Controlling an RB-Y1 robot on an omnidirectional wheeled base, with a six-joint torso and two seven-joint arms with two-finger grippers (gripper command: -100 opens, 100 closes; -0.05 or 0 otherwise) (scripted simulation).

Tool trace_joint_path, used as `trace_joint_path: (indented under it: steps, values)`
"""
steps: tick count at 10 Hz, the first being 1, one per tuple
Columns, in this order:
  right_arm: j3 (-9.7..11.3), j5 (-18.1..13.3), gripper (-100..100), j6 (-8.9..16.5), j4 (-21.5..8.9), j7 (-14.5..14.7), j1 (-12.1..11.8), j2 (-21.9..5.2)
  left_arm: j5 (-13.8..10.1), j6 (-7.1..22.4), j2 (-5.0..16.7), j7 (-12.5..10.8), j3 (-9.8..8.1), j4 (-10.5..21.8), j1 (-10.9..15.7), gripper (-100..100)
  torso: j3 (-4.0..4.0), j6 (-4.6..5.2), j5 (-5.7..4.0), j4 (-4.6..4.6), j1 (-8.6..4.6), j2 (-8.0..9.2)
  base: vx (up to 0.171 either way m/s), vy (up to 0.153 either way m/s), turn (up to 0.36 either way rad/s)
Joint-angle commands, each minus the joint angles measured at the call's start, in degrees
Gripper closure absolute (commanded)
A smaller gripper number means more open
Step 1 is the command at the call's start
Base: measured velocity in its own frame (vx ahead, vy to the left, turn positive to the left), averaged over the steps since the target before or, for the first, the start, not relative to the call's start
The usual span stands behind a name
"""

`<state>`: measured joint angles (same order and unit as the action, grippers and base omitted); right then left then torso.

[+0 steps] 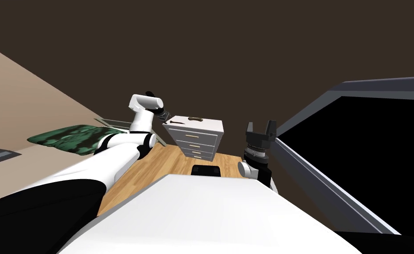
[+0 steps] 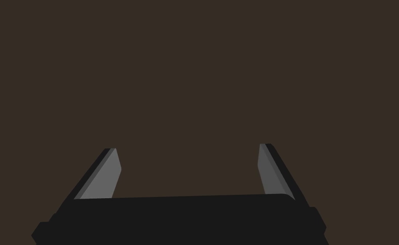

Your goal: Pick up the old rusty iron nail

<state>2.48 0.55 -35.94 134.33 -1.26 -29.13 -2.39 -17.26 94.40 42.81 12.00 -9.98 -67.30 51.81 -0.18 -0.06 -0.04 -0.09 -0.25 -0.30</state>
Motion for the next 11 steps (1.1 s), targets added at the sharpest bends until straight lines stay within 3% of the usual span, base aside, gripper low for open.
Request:
trace_joint_path:
  steps: [1,11]
  values:
    - [0.0,0.0,0,0.0,0.0,0.0,0.0,0.0,-0.8,2.9,0.8,1.0,0.54,2.2,1.2,-100,0.00,0.00,0.00,0.00,0.00,0.00,0.079,-0.038,-0.041]
    - [0.0,0.0,0,0.0,0.0,0.0,0.0,0.0,-3.5,16.5,2.9,4.2,2.44,9.1,4.1,-100,0.04,0.00,0.03,0.02,0.09,0.08,0.069,-0.049,-0.022]
